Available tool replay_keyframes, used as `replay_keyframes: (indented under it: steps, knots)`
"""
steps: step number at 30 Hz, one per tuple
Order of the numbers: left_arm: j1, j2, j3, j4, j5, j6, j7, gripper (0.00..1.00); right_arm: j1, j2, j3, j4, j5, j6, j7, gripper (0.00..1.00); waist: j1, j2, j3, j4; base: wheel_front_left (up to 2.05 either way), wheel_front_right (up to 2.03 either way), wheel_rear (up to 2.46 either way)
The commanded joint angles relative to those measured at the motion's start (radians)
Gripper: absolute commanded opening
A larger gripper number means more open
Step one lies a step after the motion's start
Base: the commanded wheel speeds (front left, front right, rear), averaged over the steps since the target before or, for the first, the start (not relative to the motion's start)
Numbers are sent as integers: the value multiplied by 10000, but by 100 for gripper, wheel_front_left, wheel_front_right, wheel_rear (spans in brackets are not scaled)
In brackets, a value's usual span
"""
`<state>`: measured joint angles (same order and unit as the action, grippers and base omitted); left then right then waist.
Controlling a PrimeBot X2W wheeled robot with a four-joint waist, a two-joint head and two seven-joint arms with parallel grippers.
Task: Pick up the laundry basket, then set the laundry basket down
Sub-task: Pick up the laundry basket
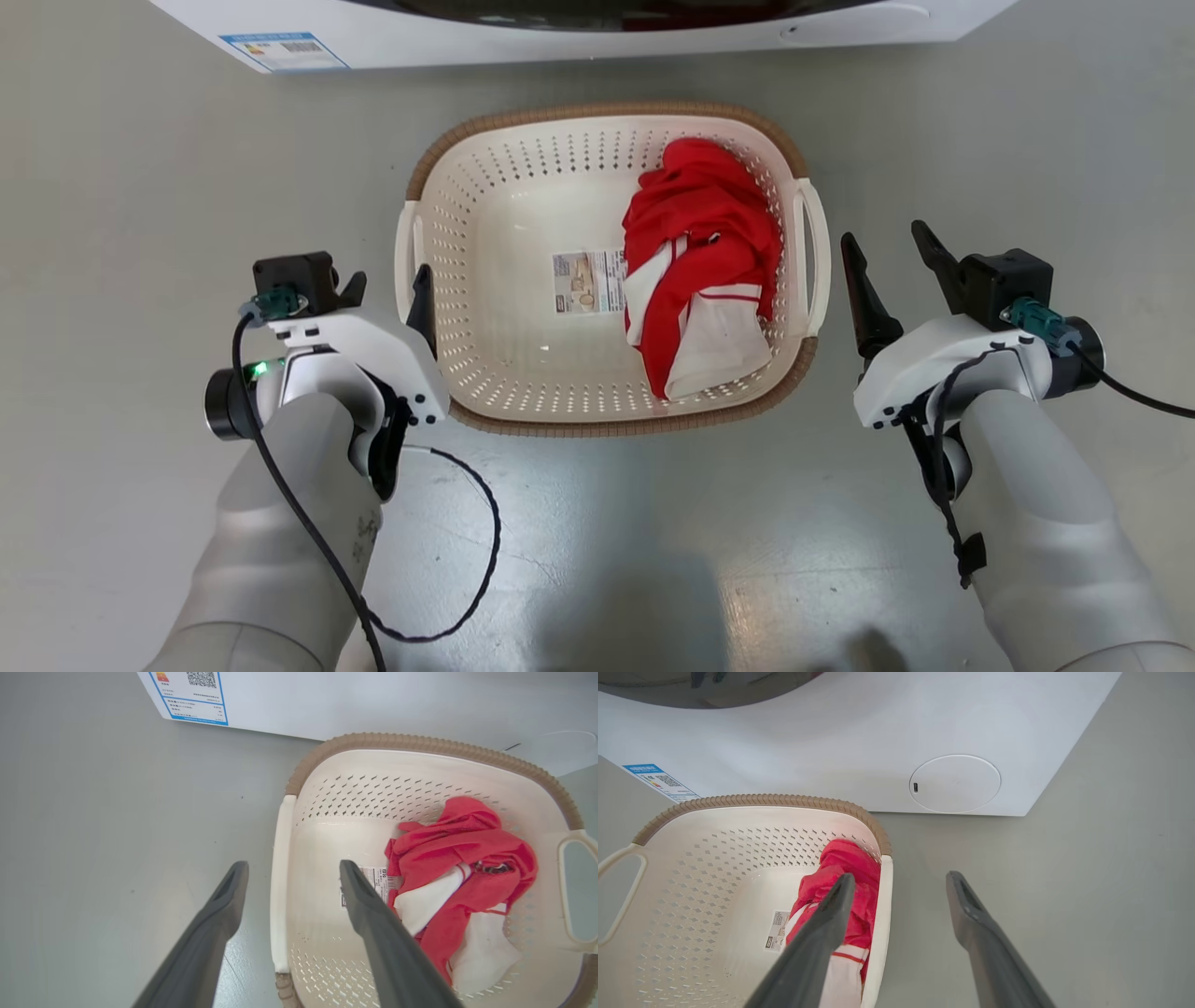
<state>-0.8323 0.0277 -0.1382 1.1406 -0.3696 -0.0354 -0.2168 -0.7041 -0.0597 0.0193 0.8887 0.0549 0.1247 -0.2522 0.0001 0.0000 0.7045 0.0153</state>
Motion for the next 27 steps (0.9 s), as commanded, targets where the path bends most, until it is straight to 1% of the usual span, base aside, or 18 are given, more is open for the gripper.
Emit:
replay_keyframes:
  steps: [1, 10, 13, 27]
  knots:
    - [-100, 232, 112, 24, -63, 29, -121, 100, 98, 95, 225, -78, 78, 60, -95, 100, -1, 0, 130, -37, 0, 0, 0]
    - [-663, 227, -145, 647, -216, 88, -283, 100, 2, 95, 251, -185, 39, 60, -95, 100, -1, 0, 667, -28, 0, 0, 0]
    - [-818, 227, -199, 740, -231, 171, -336, 100, -31, 95, 288, -244, 47, 60, -95, 100, -1, 0, 837, -5, 0, 0, 0]
    - [-1336, 226, -716, 1041, -415, 200, -411, 100, -349, 95, 297, -57, -58, 60, -95, 100, -1, 0, 1522, 211, 0, 0, 0]
